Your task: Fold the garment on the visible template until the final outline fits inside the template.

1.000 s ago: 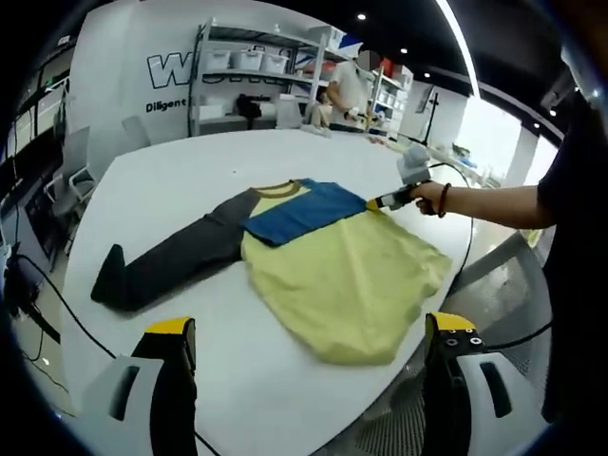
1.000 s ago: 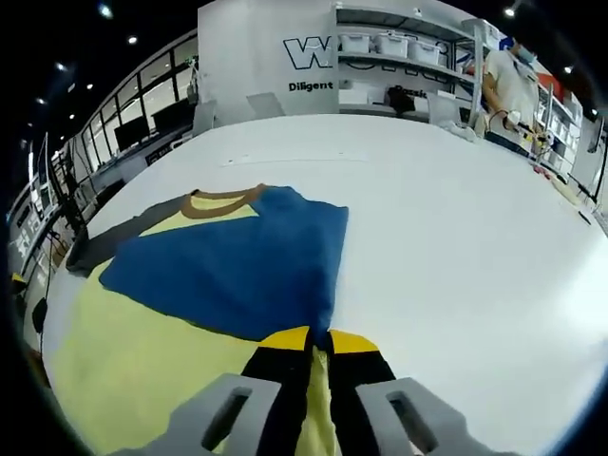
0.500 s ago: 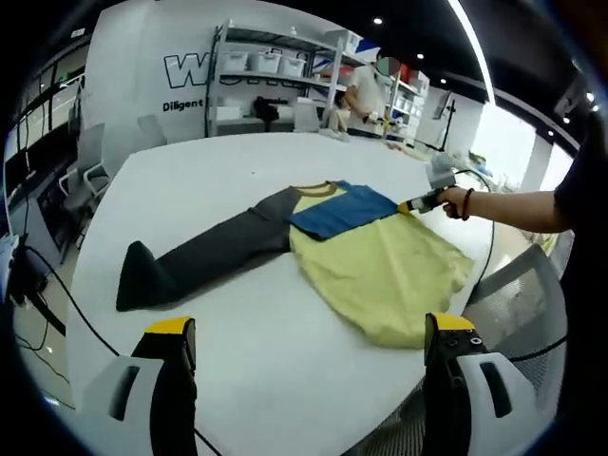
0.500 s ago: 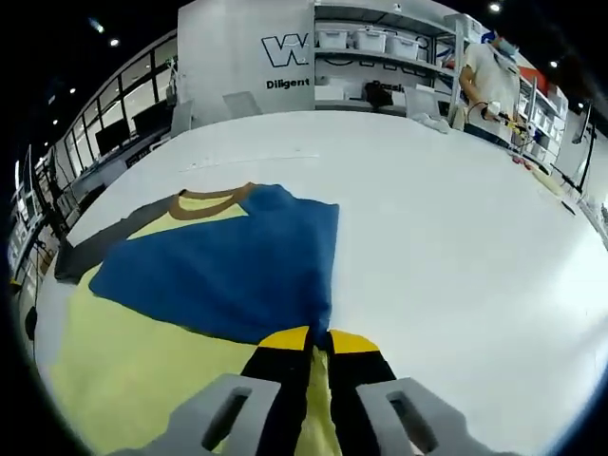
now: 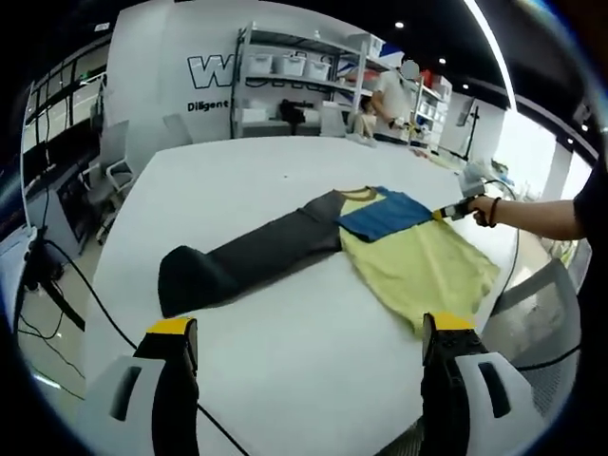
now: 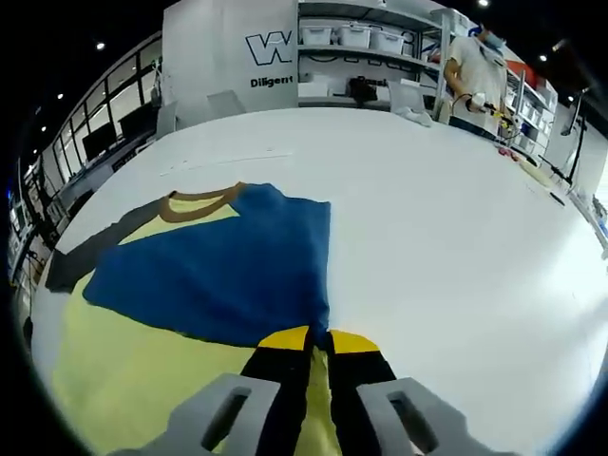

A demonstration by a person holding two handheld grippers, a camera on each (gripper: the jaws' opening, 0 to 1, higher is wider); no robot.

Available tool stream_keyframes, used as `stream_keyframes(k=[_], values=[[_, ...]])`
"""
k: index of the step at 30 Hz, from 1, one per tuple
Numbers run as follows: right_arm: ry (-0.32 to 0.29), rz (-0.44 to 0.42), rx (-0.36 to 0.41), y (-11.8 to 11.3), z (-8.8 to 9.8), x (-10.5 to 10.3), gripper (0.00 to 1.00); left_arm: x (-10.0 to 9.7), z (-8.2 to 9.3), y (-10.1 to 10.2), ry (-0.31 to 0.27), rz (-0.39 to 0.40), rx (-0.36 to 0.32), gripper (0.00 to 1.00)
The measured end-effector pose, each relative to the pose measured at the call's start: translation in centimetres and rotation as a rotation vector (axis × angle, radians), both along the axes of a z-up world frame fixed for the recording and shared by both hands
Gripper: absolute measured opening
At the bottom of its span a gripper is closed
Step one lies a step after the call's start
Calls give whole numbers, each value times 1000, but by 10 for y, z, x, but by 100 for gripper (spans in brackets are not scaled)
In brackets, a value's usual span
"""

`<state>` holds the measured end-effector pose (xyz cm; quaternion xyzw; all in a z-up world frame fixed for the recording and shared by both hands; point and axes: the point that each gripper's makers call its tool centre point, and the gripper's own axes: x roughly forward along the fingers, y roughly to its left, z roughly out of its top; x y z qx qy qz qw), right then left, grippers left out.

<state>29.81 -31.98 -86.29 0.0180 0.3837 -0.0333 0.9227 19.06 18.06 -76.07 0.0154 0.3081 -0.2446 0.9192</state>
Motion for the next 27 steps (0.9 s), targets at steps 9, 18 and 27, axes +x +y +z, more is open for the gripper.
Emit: stream_keyframes(k=[9, 18, 27], values=[[-167, -45, 138, 7, 24, 5, 23, 15, -2, 15, -2, 50, 4, 96], [-240, 107, 211, 38, 56, -7, 62, 23, -4, 21, 4, 83, 10, 96], [-227, 281, 220, 68, 75, -36, 89, 37, -13, 33, 19, 133, 12, 96]])
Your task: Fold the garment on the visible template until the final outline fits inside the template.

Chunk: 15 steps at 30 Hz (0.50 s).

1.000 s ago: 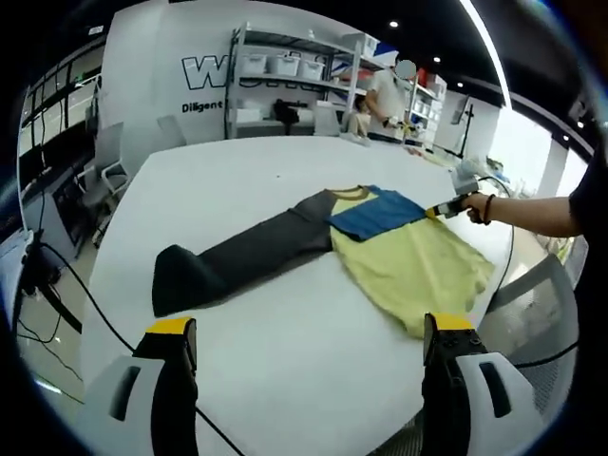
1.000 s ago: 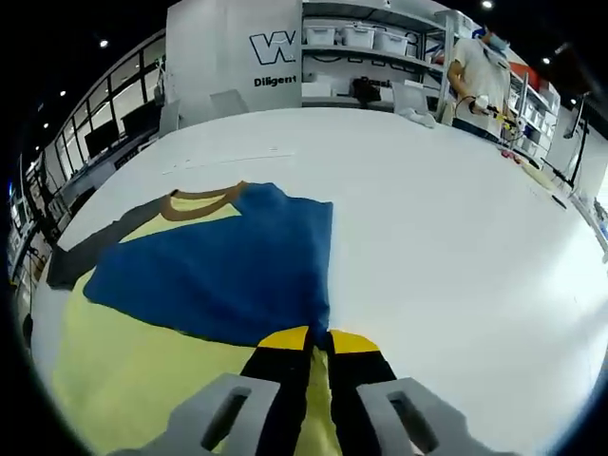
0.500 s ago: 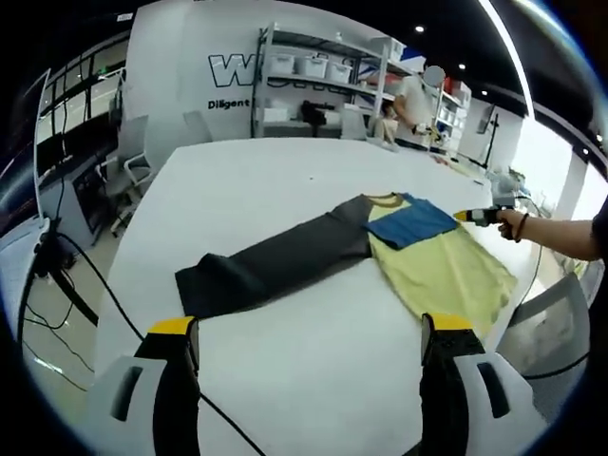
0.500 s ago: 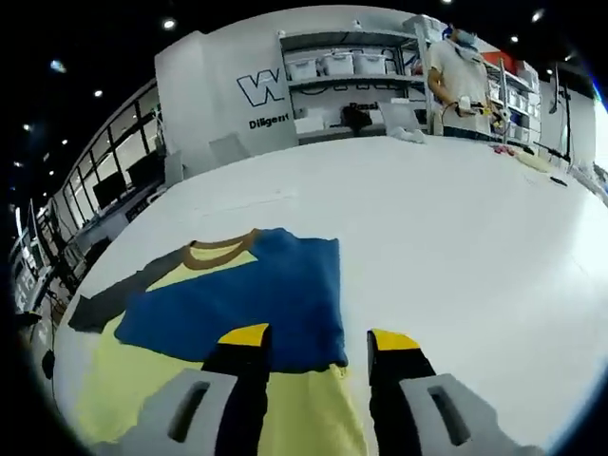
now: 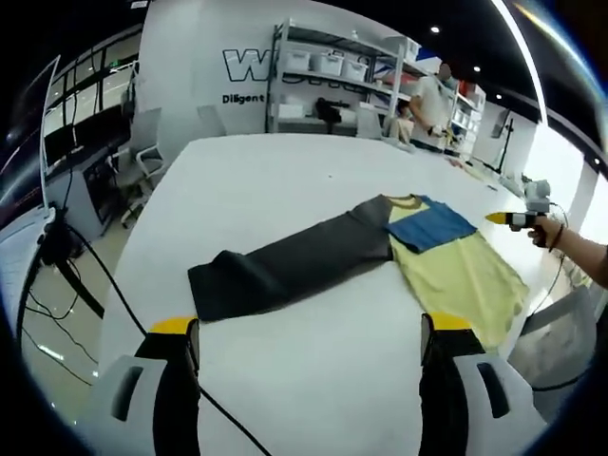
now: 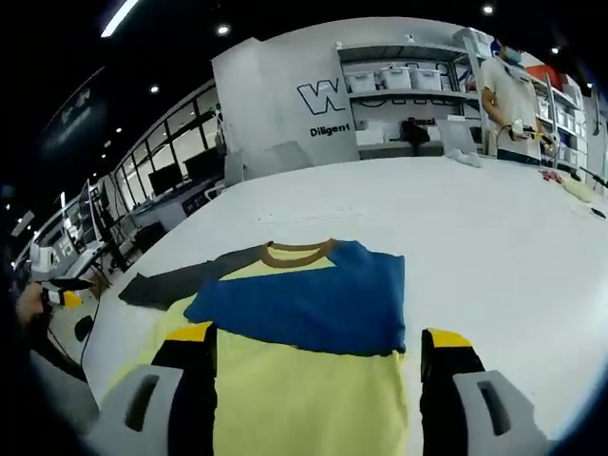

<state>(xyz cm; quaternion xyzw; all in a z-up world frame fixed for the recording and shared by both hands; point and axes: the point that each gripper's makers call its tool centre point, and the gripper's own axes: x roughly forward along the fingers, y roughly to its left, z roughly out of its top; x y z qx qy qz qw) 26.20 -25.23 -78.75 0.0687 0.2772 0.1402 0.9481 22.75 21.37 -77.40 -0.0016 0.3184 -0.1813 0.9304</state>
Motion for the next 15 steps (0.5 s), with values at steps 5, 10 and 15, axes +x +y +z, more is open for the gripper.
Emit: stream_keyframes(k=[5, 10, 15], values=[[-1, 86, 1, 18, 11, -23, 98, 10, -6, 9, 8, 59, -22, 93], [-6, 117, -19, 23, 19, -39, 94, 22, -16, 24, 27, 138, -27, 88], [-33, 146, -2, 31, 32, -52, 94, 35, -20, 31, 22, 189, -71, 85]])
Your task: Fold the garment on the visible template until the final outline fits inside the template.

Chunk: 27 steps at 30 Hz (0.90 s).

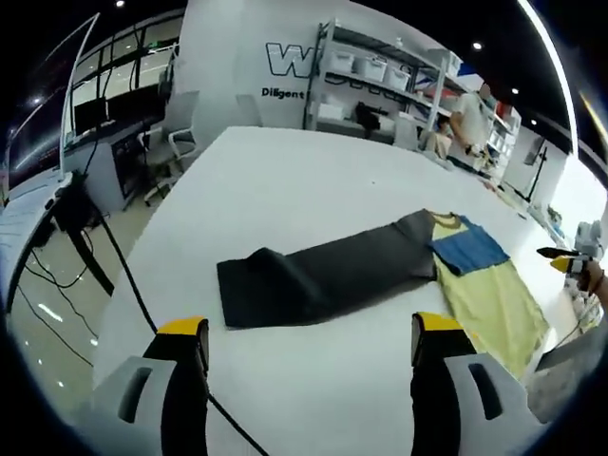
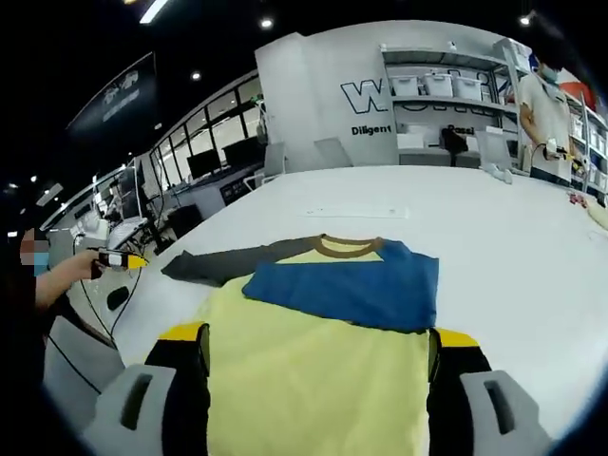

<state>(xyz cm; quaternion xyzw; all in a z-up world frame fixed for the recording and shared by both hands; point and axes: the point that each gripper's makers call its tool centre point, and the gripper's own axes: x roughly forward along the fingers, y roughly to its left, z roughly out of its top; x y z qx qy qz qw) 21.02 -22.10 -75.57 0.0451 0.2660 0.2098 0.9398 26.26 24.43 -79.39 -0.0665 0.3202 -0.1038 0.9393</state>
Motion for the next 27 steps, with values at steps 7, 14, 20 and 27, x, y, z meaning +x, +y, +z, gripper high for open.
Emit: stream_keyframes(k=[7, 14, 20, 27], values=[[-23, -5, -15, 4, 9, -6, 92, 15, -16, 10, 27, 49, -16, 78], [-22, -33, -33, -2, 9, -9, 88, 28, -35, 21, 72, 94, -28, 71], [-22, -48, -60, -10, 10, -12, 87, 36, -45, 30, 71, 170, -60, 58], [-31, -84, -70, -23, 10, -11, 84, 36, -53, 36, 78, 216, 5, 43]])
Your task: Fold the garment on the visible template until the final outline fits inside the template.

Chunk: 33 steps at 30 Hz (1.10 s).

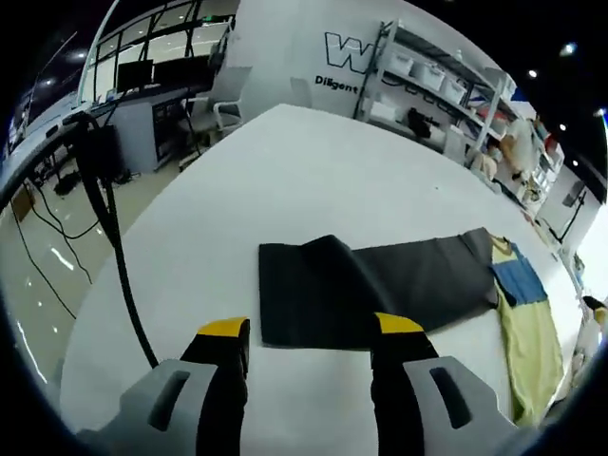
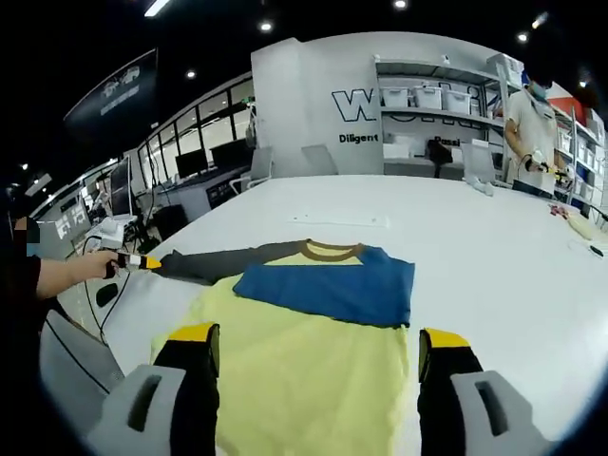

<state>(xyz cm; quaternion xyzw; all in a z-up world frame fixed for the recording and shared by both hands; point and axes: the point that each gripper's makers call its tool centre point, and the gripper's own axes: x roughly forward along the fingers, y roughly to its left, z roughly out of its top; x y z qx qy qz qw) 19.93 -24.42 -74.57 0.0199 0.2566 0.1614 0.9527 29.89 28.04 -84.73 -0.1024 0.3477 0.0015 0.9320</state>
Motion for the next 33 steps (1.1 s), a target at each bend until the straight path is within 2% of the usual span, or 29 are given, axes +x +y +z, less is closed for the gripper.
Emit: stream_keyframes(k=[3, 6, 10, 14, 18, 20, 24, 25, 33], values=[[5, 14, 0, 2, 1, -3, 82, -2, -3, 2, 18, 19, 9, 36], [8, 32, -5, 6, 1, -6, 84, -4, -4, 5, 35, 40, 21, 27], [14, 59, -2, 13, 1, -10, 87, -5, -6, 8, 45, 57, 38, 19], [25, 66, -6, 15, -1, -14, 88, -4, -10, 9, 58, 53, 67, 4], [37, 66, -4, 15, -3, -17, 89, -3, -9, 11, 57, 60, 78, 0], [44, 65, -9, 14, -4, -19, 89, -4, -9, 10, 63, 83, 42, 0], [38, 56, -9, 12, -2, -19, 90, -7, -4, 9, 58, 82, 47, 0], [37, 54, -9, 11, -2, -19, 90, -7, 1, 10, 42, 71, 76, 0], [43, 55, -17, 11, -5, -22, 89, 0, 35, -13, -54, -1, 114, 0]])
